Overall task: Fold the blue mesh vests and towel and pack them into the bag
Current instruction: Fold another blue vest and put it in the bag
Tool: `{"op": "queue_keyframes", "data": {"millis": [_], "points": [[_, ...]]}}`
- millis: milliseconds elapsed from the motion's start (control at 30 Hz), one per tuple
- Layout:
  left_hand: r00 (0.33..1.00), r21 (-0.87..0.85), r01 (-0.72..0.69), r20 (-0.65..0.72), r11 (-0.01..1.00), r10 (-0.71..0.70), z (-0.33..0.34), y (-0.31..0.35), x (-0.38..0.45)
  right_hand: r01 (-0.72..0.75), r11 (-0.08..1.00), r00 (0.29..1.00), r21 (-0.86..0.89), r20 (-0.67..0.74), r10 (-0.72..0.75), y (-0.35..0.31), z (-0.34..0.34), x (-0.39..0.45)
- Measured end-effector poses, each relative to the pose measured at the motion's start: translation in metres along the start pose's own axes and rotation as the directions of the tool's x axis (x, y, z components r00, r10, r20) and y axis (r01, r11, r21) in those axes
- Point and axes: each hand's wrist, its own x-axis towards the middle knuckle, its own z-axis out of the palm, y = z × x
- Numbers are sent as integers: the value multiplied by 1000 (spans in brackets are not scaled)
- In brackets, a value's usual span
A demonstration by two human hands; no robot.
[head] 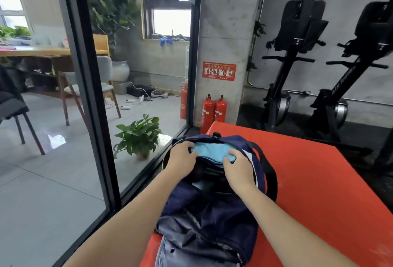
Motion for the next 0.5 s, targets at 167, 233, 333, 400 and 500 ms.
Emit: {"op": "queue_keyframes", "data": {"millis": [167, 233, 333, 400, 500], "points": [[998, 47, 34, 58, 998, -37, 23, -9, 10, -81, 991, 973, -111, 209, 103, 10, 4, 10], [991, 98, 56, 118, 994, -67, 30, -20, 10, -102, 980, 951, -172, 271, 147, 13, 4, 10], [985, 97, 60, 153, 993, -75, 32, -28, 8, -81, 975, 943, -207, 300, 142, 12, 3, 9], [987, 72, 52, 145, 996, -62, 30, -28, 4, -48, 977, 948, -206, 299, 109, 9, 2, 6], [994, 47, 35, 104, 998, -40, 26, -24, -6, -8, 975, 949, -223, 306, 78, 1, 0, -5]]}}
